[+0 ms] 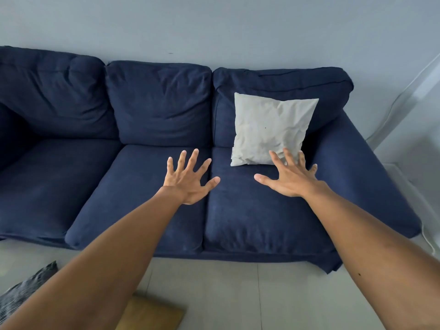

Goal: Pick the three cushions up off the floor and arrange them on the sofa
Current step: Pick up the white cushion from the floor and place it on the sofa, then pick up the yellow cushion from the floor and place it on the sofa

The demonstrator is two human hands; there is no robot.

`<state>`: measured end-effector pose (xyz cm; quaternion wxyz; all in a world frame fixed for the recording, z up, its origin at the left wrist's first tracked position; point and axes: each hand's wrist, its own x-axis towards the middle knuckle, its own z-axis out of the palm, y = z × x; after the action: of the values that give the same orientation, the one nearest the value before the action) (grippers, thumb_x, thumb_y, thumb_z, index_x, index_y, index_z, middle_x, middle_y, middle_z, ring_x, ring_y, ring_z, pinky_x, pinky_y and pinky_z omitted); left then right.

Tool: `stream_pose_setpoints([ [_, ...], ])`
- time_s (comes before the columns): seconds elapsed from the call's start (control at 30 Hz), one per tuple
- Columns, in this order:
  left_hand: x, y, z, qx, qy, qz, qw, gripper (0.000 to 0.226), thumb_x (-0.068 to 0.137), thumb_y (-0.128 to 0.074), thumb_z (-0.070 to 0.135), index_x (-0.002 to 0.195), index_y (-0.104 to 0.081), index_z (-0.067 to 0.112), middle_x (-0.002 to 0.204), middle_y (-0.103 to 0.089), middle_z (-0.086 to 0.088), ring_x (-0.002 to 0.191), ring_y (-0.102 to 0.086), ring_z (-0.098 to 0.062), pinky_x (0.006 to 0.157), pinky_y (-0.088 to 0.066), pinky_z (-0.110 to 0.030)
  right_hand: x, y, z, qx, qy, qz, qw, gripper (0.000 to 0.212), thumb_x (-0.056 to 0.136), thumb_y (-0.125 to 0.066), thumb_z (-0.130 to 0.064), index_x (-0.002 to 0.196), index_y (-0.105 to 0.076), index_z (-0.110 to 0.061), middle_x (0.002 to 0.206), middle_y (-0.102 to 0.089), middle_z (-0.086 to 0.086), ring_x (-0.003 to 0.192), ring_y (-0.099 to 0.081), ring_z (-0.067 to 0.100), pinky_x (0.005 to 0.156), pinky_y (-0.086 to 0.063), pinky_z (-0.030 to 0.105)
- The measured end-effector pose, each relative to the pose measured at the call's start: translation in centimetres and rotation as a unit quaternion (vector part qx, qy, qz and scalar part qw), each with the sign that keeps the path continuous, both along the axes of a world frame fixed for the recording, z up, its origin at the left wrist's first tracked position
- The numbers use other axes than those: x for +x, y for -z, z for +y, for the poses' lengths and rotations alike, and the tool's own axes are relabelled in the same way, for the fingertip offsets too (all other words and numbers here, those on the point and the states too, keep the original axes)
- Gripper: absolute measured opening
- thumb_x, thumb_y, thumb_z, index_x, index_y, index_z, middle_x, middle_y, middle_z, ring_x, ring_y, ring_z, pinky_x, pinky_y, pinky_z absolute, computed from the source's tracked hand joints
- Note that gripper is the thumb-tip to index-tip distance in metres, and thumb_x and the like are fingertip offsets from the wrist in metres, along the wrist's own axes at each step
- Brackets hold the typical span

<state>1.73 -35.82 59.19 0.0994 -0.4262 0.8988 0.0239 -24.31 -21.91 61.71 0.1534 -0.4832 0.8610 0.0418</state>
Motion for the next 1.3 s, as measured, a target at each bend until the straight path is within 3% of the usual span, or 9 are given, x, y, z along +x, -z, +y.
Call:
stream_pose_setpoints([
  [0.4,11.1,3.6,4.5,0.004,-0.024,-0.003,1.0,0.084,0.087,0.002,0.082,0.161,0.006,0.041,0.169,0.021,-0.002,0.155,0.015,-0.035,0.121,0.004,-0.064,11.0,3.2,3.7,0.007,-0.033,-0.022,0.999,0.106,0.076,-0.027,-0.097,0.159,0.011,-0.045,0.169,0.021,-0.005,0.154,0.018,0.037,0.117,-0.003,0.073],
  [0.83,26.3,9.0,12.5,0.03,-0.119,-0.004,0.992,0.083,0.089,0.0,0.082,0.161,0.006,0.041,0.169,0.02,0.0,0.156,0.013,-0.034,0.122,0.002,-0.063,24.4,8.5,6.9,0.018,-0.123,-0.038,0.992,0.106,0.074,-0.025,-0.098,0.159,0.012,-0.045,0.169,0.019,-0.007,0.154,0.017,0.037,0.117,-0.007,0.073],
  [1.3,45.7,17.9,14.9,0.088,-0.209,-0.016,0.974,0.085,0.086,-0.002,0.086,0.16,0.001,0.045,0.17,0.019,0.0,0.156,0.012,-0.035,0.121,0.004,-0.064,42.3,19.3,5.6,0.061,-0.169,-0.089,0.98,0.108,0.073,-0.028,-0.098,0.158,0.014,-0.046,0.169,0.021,-0.008,0.155,0.013,0.039,0.118,-0.009,0.071],
])
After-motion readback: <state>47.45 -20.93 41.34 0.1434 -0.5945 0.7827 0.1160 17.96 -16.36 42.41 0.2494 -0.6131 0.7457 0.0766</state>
